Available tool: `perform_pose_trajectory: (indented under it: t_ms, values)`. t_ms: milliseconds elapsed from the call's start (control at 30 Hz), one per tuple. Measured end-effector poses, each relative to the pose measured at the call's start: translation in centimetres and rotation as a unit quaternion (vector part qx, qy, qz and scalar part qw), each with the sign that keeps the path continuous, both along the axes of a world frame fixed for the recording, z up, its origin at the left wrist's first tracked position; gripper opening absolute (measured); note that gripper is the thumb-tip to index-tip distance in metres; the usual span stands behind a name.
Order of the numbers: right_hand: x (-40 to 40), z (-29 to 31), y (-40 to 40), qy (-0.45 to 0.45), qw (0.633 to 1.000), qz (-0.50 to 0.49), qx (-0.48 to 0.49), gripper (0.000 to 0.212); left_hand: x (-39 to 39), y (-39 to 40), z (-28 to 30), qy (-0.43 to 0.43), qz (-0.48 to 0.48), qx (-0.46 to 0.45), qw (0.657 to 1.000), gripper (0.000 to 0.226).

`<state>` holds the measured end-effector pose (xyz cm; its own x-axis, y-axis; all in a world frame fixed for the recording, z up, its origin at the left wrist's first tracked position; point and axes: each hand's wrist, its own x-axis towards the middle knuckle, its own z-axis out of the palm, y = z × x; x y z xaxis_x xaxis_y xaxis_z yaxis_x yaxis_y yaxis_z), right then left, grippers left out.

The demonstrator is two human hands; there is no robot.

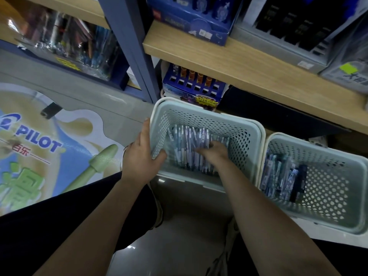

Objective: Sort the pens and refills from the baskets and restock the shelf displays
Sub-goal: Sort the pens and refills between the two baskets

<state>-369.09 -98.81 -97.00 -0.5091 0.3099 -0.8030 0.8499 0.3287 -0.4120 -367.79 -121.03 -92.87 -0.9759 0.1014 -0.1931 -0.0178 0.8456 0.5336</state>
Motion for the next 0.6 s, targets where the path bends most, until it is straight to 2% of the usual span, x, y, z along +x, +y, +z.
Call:
perform_pose_trajectory:
  t_ms: [67, 100, 200, 267, 333, 433, 533, 600]
  values:
    - [0.4, -0.5, 1.1, -0.012, 1.0, -0.006, 0.027, 0.027, 0.0, 0.0, 0.0, 0.003, -0.001, -0.002, 1.0, 0.094]
    - [0.5, -0.6, 1.4, -0.014, 0.999, 0.0, 0.053, 0.021, 0.0, 0.0, 0.0, 0.006, -0.002, -0.002, 1.0, 0.094]
    - [0.7, -0.6, 0.8, 0.013, 0.99, 0.028, 0.141, 0.024, 0.0, 0.0, 0.0, 0.01, -0.006, -0.004, 1.0, 0.094]
    - [0.8, -0.7, -0.3, 0.082, 0.973, 0.046, 0.209, 0.04, -0.1, 0.0, 0.0, 0.007, -0.004, -0.006, 1.0, 0.093]
    - [0.5, -0.5, -1.9, 0.121, 0.971, 0.082, 0.187, 0.043, -0.1, 0.0, 0.1, 0.004, -0.003, -0.009, 1.0, 0.093]
    - [-0.6, -1.3, -4.1, 0.06, 0.985, 0.107, 0.12, 0.051, -0.1, 0.0, 0.0, 0.008, -0.003, -0.018, 1.0, 0.095]
    - [-1.6, -2.4, -5.7, 0.009, 0.98, 0.113, 0.16, 0.074, -0.1, 0.0, -0.1, 0.02, -0.002, -0.022, 1.0, 0.094]
    - [-1.9, -2.8, -6.6, -0.013, 0.987, 0.085, 0.133, 0.09, -0.1, 0.0, -0.2, 0.032, -0.002, -0.021, 0.999, 0.093]
